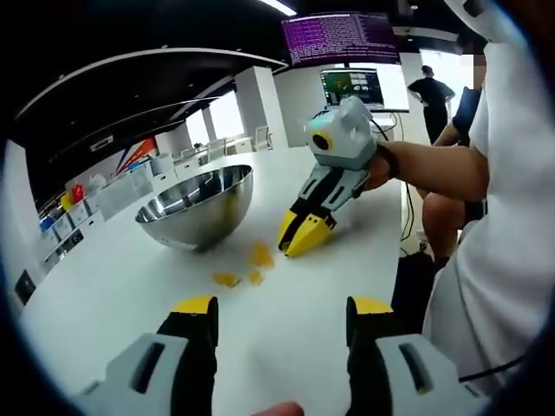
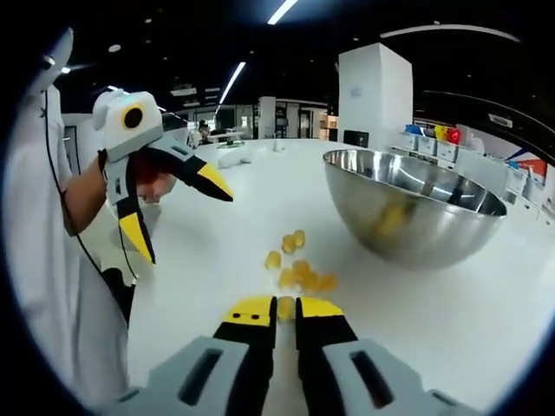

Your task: Pick up the QQ candy scattered on the table and place it into the stainless steel bowl on the table

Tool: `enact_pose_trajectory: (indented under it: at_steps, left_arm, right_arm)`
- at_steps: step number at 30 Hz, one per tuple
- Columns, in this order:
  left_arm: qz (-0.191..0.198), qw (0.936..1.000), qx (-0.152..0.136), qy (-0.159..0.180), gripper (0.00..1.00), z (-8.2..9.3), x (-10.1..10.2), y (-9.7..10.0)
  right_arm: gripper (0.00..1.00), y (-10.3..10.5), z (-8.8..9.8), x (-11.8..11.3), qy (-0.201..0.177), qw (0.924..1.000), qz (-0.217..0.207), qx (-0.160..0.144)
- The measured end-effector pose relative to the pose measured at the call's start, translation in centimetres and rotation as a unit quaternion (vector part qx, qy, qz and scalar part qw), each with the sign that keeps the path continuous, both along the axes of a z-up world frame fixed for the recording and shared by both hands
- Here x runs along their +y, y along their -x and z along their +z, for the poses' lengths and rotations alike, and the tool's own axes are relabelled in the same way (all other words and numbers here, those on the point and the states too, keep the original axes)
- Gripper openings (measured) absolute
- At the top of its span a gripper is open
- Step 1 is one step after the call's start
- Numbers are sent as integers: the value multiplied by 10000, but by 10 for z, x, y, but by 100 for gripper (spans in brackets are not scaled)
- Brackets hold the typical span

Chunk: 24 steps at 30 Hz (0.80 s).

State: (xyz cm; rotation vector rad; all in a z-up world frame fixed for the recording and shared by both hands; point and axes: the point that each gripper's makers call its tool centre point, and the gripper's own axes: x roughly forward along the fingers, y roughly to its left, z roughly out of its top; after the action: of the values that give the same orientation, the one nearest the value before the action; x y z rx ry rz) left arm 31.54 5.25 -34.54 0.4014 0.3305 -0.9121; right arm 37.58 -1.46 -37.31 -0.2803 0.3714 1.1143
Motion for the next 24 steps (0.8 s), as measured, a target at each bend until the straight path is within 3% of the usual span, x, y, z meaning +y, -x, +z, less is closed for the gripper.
enact_pose_trajectory:
  at_steps: [6,11,16,17,24]
  left_arm:
    - [21,10000,-7,14,59,1,2,1]
    - [33,10000,4,16,59,-1,2,0]
    - [-24,10000,-5,39,59,0,-1,0]
    - [5,10000,14,27,59,-2,2,-1]
    - [22,10000,29,34,59,-3,2,-1]
  right_arm:
    - [10,-10,34,-22,-185,9991,-317,-214]
    - [10,-24,73,-37,-451,9947,-594,-715]
    - [10,-34,105,-46,-706,9888,-831,-1016]
    - [10,-54,130,-54,-1011,9814,-1148,-1157]
    - [10,-85,143,-47,-1133,9760,-1418,-1206]
